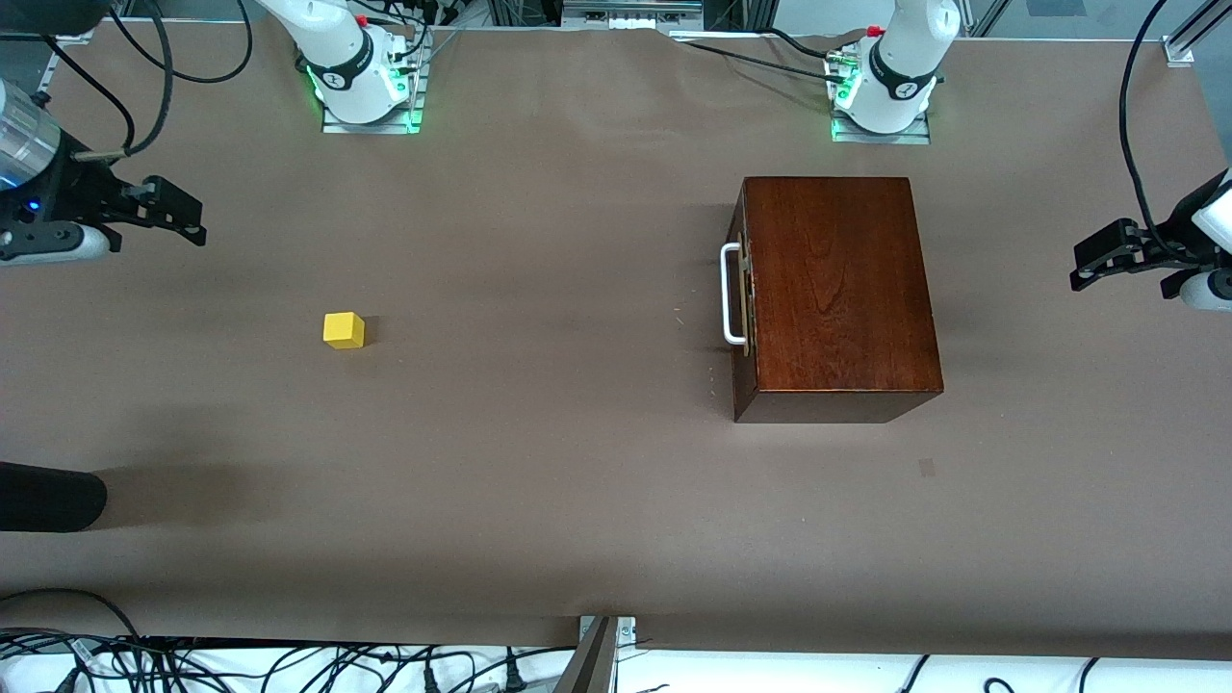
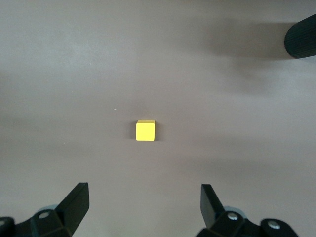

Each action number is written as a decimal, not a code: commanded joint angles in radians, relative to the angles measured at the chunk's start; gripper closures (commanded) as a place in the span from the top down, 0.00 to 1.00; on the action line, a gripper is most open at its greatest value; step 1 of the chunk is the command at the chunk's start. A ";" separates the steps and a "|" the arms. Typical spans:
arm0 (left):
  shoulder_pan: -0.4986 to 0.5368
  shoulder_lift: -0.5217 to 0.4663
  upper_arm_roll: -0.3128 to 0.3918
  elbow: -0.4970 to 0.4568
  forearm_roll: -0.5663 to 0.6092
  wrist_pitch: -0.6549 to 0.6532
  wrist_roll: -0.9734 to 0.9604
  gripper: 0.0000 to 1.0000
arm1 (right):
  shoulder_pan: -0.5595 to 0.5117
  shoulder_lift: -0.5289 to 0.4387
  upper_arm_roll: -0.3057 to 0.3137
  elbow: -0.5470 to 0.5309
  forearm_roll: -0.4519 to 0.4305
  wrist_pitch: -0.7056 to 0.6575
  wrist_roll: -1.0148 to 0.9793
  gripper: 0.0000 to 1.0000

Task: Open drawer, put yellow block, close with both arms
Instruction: 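Reach the left gripper to the drawer handle while the right gripper approaches the cube, then grasp the white handle with the left gripper while the right gripper grasps the cube, then pull the drawer open by its handle with the left gripper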

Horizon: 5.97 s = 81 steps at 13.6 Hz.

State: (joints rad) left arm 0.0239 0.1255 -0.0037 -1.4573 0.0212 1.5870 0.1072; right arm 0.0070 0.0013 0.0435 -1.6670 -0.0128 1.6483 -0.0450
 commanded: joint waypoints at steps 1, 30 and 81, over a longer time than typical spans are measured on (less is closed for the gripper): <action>-0.004 0.005 -0.005 0.012 0.022 -0.019 0.019 1.00 | 0.001 -0.018 0.001 -0.057 -0.012 0.053 0.010 1.00; -0.443 0.221 -0.304 -0.184 0.161 0.260 -0.940 1.00 | 0.001 0.063 0.001 -0.126 -0.012 0.165 0.011 1.00; -0.671 0.488 -0.315 -0.111 0.276 0.490 -1.193 1.00 | 0.056 0.414 -0.019 -0.456 -0.010 0.729 0.074 0.84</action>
State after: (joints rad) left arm -0.6090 0.5692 -0.3250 -1.6423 0.3150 2.0798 -1.0590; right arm 0.0671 0.4141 0.0210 -2.1127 -0.0131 2.3660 0.0184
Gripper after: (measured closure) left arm 0.000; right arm 0.022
